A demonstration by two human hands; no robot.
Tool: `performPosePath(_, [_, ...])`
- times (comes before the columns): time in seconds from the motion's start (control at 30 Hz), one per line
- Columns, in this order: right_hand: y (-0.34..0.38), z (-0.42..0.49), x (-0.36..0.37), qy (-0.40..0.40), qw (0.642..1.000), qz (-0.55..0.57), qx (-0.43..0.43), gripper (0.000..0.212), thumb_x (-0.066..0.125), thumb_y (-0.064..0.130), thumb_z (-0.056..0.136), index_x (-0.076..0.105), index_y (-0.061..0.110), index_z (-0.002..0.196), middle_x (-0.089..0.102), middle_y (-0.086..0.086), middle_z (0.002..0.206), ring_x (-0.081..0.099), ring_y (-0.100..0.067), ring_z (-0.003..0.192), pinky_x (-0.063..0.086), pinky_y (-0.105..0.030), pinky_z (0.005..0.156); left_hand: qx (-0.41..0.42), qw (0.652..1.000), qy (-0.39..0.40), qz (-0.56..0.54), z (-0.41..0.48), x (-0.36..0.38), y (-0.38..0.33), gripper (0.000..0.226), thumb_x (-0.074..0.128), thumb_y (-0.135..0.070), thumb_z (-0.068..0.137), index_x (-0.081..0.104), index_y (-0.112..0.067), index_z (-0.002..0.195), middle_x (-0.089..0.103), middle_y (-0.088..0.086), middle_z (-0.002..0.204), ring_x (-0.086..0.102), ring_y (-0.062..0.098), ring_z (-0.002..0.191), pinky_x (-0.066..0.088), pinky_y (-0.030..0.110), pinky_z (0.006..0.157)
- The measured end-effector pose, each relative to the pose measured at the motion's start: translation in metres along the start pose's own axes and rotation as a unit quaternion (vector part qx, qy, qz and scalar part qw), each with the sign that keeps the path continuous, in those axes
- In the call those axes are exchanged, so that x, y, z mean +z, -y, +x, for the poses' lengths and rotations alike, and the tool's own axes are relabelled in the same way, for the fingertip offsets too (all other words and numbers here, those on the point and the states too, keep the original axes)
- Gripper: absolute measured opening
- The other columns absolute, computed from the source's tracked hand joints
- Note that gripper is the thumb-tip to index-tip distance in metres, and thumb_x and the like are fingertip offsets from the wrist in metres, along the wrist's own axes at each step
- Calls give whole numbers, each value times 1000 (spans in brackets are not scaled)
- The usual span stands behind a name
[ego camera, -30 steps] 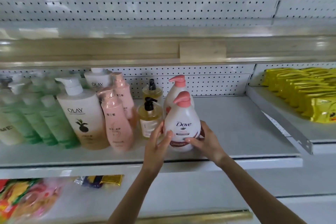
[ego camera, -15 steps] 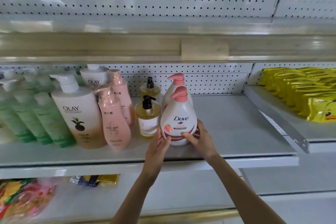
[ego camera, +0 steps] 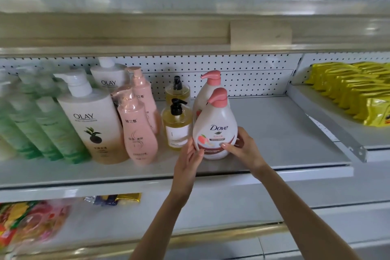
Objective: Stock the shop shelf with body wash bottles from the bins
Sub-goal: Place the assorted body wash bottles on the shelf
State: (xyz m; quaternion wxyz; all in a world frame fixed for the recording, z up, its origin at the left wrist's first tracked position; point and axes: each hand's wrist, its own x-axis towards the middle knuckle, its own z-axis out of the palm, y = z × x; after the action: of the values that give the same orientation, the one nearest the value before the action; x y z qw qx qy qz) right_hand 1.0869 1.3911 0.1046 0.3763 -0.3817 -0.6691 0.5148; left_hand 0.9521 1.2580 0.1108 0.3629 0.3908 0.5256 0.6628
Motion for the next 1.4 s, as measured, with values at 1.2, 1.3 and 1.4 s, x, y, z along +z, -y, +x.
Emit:
performPosePath(1.2, [-305,-361,-91,-164,910,-48,377,23,73,3,80,64,8,100,66,-12,89,63,-10,70,47,-7,60,-416,878,-161,175,-364,3,281,20,68,-28,84,63,-15,97,68,-12,84,63,25,92,46,31,82])
performPosePath(1.3, [-325,-375,-108,-196,898,-63,389,30,73,6,80,63,8,108,65,-11,97,61,-20,84,46,-5,62,-423,875,-150,183,-374,9,307,66,59,-57,57,63,-8,101,64,0,95,60,21,92,43,35,88])
performPosePath(1.4, [-342,-382,-115,-186,887,-55,419,34,74,10,80,61,12,111,65,-10,103,61,-19,88,47,-21,75,-442,863,-135,204,-369,12,321,53,61,-48,65,60,-11,103,64,7,100,59,22,95,43,34,89])
